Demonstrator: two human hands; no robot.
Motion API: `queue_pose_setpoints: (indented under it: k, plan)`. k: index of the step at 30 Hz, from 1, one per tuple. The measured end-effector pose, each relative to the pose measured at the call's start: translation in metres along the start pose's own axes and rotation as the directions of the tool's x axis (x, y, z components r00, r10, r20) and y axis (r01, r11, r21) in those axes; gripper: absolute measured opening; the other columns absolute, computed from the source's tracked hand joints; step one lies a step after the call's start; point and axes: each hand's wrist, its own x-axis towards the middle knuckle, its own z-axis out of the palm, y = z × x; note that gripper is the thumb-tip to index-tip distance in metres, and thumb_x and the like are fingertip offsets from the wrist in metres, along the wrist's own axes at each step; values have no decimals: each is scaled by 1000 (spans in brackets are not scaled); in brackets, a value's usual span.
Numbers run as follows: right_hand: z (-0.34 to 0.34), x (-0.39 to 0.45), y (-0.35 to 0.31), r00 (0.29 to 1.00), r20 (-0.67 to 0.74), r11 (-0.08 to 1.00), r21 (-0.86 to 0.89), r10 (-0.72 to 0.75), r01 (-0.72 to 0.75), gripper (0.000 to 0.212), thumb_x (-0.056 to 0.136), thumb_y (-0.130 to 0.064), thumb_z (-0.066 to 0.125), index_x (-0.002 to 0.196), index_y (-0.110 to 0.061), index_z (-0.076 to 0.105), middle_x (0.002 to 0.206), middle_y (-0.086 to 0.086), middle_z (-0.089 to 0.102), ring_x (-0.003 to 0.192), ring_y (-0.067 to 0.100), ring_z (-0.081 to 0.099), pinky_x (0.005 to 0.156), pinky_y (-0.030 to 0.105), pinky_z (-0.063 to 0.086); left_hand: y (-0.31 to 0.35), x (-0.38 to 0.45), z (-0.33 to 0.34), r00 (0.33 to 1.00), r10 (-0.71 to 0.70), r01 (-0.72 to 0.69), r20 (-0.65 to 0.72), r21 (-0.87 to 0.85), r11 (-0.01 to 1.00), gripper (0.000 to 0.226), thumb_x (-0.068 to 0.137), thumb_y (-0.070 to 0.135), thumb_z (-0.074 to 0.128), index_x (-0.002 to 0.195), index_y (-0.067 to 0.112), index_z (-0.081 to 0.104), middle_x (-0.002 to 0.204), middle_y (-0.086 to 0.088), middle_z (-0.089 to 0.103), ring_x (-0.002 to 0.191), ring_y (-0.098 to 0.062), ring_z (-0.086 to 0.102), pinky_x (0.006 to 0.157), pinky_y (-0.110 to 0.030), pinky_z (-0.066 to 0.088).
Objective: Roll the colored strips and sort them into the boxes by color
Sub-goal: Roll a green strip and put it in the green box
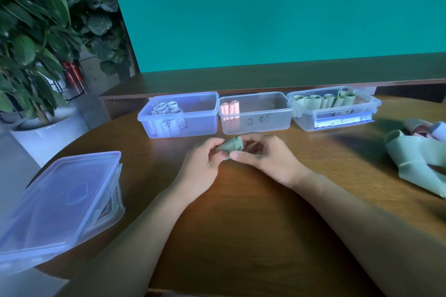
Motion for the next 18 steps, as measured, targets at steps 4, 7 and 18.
queue_pose_setpoints:
  k: [4, 7, 18]
  plan:
    - [-11, -12, -4, 998, -45, 994, 105, -32, 37, 19, 90, -25, 76, 106, -16, 77, 95, -1, 75, 86, 16, 67, 83, 26, 53, 9, -5, 3, 999, -18, 21, 50, -53, 998, 34, 101, 33, 56, 134, 25, 58, 121, 11, 64, 105, -1, 60, 90, -18, 47]
    - [-18, -23, -13, 994, -105, 967, 250, -19, 45, 15, 87, -13, 78, 98, -4, 77, 81, 1, 72, 72, 12, 60, 74, 21, 50, 19, -12, 3, 993, -31, 50, 115, -160, 986, 30, 102, 34, 54, 132, 27, 57, 115, 12, 64, 91, 4, 62, 77, -10, 48]
    - [-78, -61, -39, 948, -221, 874, 476, 228, -100, 20, 84, -21, 79, 99, -8, 79, 86, 14, 74, 78, 21, 67, 75, 28, 57, 100, -8, 31, 996, -45, 84, 75, -687, 722, 32, 86, 9, 77, 116, 16, 67, 103, 7, 76, 97, -9, 71, 82, -28, 58]
